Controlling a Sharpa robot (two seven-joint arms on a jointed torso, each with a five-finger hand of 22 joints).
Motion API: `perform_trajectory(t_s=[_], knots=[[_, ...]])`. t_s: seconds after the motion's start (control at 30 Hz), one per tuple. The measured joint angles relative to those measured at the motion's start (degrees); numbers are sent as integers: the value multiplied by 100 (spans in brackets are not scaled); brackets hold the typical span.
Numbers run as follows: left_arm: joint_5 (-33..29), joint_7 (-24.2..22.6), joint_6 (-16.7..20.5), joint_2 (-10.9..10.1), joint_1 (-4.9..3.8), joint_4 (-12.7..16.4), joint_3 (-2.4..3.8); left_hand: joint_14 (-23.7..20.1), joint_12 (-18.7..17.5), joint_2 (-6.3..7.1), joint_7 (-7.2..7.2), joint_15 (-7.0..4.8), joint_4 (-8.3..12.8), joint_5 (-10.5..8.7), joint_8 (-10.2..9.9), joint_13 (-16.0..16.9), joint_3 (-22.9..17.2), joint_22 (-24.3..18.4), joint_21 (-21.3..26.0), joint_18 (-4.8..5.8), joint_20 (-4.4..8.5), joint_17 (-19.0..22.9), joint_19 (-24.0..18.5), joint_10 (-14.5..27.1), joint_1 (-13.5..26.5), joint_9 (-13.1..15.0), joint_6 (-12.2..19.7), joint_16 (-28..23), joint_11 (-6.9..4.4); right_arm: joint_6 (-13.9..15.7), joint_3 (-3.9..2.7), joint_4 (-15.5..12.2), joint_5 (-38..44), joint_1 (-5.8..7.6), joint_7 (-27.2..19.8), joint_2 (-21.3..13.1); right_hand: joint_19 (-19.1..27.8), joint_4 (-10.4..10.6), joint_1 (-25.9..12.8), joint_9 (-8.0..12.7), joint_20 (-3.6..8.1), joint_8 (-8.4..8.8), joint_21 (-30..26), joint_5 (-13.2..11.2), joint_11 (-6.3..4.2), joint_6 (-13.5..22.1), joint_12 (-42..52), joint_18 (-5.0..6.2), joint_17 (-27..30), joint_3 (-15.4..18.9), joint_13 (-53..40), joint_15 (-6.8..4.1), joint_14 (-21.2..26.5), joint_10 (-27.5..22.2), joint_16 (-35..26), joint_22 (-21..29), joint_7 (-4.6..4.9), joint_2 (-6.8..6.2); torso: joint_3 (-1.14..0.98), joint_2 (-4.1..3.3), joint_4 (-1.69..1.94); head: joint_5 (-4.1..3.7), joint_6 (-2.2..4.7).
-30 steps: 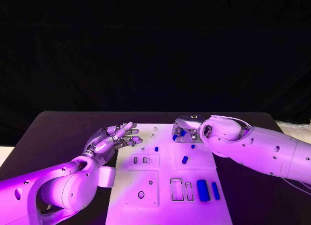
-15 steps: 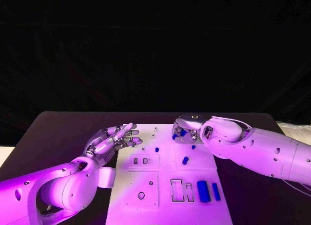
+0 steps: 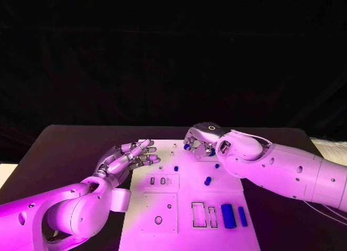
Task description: Assemble the parts on the task board
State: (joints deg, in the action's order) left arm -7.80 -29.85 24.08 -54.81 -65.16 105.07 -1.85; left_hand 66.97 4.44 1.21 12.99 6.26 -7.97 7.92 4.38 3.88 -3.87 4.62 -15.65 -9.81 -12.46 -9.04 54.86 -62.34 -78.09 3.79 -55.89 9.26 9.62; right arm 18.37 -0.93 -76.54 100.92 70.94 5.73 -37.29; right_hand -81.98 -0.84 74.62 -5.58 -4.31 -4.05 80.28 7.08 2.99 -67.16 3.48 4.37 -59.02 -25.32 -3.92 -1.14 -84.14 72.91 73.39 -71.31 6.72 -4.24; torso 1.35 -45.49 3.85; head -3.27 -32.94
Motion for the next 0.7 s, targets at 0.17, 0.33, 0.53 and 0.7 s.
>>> perform_trajectory(t_s=[0.17,0.33,0.53,0.7], knots=[[0,4,0,13,0,-1,0,-20,-27,0,0,20,0,0,0,0,0,-7,22,0,0,0,0,0,0,0,0,-24,0,98,-1,180,14,6,43,203,0,5,-7,0,0,11,18,-32,0,1,0,0,-6,-6,5,0,0,0,0,-11,0,-7,3,-7,4,8,13],[0,6,0,16,-3,4,1,-20,-28,0,0,20,16,0,0,0,16,-7,22,0,0,1,0,0,0,0,0,-24,0,172,-1,393,25,7,66,409,0,16,-7,6,0,22,27,-36,0,3,0,0,-30,-16,7,0,0,0,25,-24,1,-7,0,-18,4,29,19],[0,9,-1,18,-20,14,3,-20,-28,0,0,20,16,0,0,0,16,-7,22,0,0,1,0,0,0,0,0,-23,0,227,1,520,32,7,74,519,0,38,-7,6,0,39,27,-47,1,11,0,1,-51,-38,10,0,0,0,30,-30,5,-7,1,-38,24,40,31],[0,13,-1,21,-24,13,3,-20,-28,0,0,20,16,0,0,0,16,-7,22,0,0,1,0,0,0,0,0,-23,0,251,2,578,34,7,75,603,0,38,-6,5,0,51,27,-47,1,22,0,1,-51,-38,13,0,0,0,44,-39,2,-7,7,-52,41,35,33]])
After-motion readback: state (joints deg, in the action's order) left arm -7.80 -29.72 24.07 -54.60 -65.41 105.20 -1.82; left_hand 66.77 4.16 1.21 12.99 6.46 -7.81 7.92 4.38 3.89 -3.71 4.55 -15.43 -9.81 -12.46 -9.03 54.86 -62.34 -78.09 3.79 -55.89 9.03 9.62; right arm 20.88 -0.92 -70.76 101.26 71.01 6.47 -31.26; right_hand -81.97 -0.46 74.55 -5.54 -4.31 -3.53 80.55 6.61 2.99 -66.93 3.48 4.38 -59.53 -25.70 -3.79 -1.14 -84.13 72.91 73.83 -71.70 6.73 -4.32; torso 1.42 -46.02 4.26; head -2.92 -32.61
